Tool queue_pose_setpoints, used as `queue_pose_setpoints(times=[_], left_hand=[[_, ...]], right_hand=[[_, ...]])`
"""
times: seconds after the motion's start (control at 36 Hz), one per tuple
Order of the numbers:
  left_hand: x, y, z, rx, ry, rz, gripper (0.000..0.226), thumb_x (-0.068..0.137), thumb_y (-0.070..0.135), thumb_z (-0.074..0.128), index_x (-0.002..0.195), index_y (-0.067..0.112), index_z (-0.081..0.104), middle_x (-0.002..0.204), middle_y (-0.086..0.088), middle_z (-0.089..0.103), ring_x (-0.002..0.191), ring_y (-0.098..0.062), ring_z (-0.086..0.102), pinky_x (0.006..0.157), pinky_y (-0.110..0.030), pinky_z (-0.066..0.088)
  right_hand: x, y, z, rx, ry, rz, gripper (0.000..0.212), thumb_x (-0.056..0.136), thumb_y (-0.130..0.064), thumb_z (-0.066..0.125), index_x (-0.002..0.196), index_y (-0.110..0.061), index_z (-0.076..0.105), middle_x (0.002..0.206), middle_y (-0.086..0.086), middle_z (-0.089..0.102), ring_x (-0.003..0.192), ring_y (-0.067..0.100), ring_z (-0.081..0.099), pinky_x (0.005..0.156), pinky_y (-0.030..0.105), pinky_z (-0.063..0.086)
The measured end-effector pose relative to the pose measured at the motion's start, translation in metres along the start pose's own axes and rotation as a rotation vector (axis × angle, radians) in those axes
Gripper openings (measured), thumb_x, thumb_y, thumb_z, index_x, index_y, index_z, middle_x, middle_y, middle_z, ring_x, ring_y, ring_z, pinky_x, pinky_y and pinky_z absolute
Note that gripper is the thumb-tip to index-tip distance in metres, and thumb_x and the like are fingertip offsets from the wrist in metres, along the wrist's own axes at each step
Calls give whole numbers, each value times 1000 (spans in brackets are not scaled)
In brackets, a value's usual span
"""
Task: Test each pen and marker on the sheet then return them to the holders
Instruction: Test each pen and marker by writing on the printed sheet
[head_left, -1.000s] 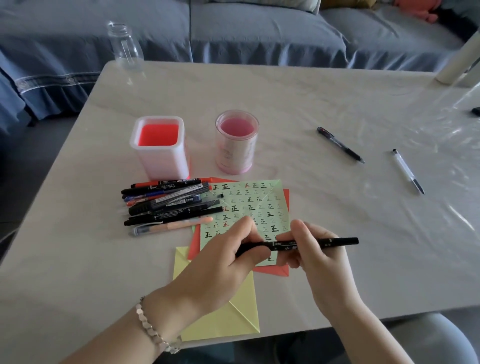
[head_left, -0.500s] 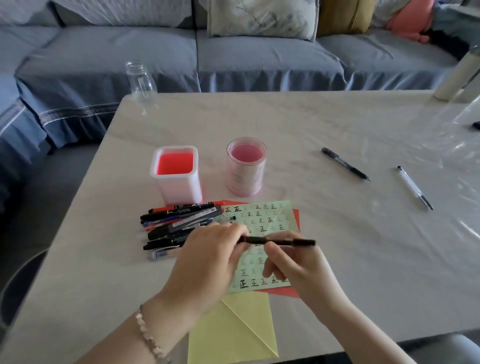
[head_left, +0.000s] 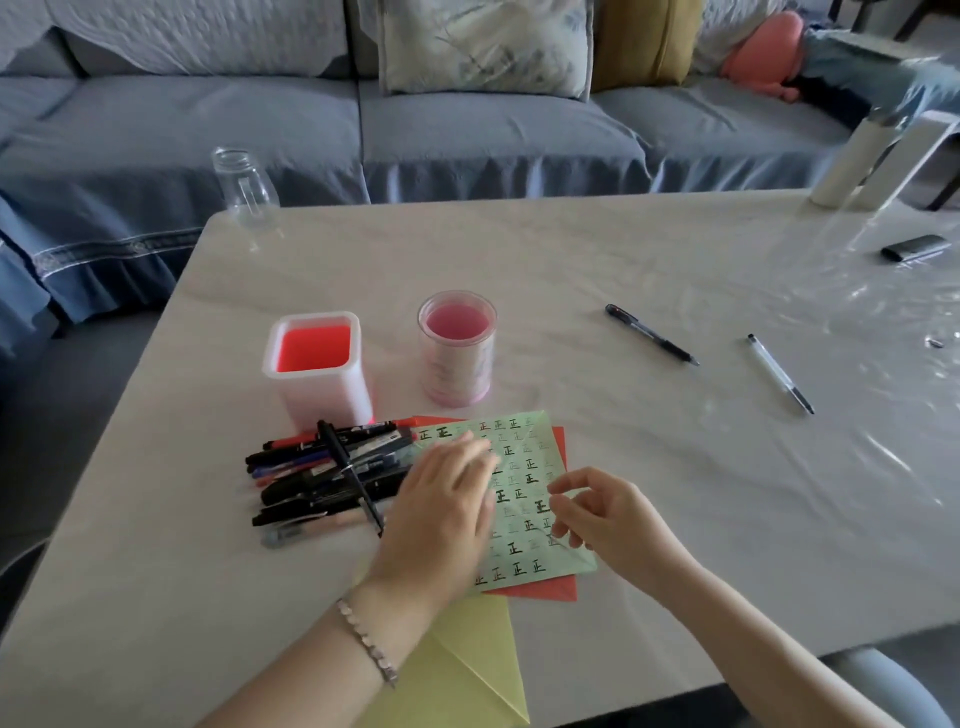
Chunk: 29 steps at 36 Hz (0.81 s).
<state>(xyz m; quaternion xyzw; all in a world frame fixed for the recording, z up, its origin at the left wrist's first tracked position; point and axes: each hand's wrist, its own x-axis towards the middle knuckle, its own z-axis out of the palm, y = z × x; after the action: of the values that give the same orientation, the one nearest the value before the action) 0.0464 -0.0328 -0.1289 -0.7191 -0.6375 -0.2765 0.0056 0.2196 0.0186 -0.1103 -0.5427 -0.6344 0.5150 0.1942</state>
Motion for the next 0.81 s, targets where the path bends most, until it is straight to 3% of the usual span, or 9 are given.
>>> queue_pose_setpoints(times=[0.06,0.14,0.25,0.42,0.5,0.61,0.81], left_hand=[[1,18,16,-15,-147,31,41,92,31,37,119,9,58,124,-7,59,120,-20,49,107,-28,22],[2,28,39,51,-277,44,46,92,39,33,124,14,56,132,-6,54,124,-21,50,109,-30,28],[-1,18,58,74,-349,23,49,87,42,37,123,16,57,134,-7,52,125,-24,49,110,-36,28],[0,15,64,52,-349,20,50,85,43,39,123,17,59,136,-4,52,128,-20,45,109,-32,15],[2,15,64,26,-330,17,50,86,42,39,124,16,59,137,-4,50,130,-18,38,109,-33,17],[4,16,63,30,-322,21,50,86,42,39,123,16,59,137,-4,50,130,-17,37,107,-36,22],[2,16,63,30,-345,6,50,87,42,39,125,16,58,138,-4,48,130,-19,39,108,-36,20]], right_hand=[[6,8,-16,-73,35,19,11,86,-17,59,81,-26,58,57,-7,65,48,1,53,59,21,46],[13,19,-47,-164,115,26,14,84,-17,58,78,-29,58,62,-6,66,56,11,56,62,29,50],[26,27,-96,-403,276,-37,9,84,-16,57,86,-24,62,84,-2,65,77,16,57,59,18,39],[73,47,-179,-782,498,10,29,85,-5,49,109,-13,63,126,8,54,119,30,40,94,35,36],[88,54,-201,-844,513,185,39,84,-3,45,120,-15,56,133,14,44,125,33,32,100,37,29],[99,68,-209,-855,478,335,38,86,-6,44,122,-15,55,129,18,48,124,35,35,101,38,29],[104,75,-212,-722,657,235,31,82,4,47,109,0,60,116,26,52,111,43,46,94,43,38]])
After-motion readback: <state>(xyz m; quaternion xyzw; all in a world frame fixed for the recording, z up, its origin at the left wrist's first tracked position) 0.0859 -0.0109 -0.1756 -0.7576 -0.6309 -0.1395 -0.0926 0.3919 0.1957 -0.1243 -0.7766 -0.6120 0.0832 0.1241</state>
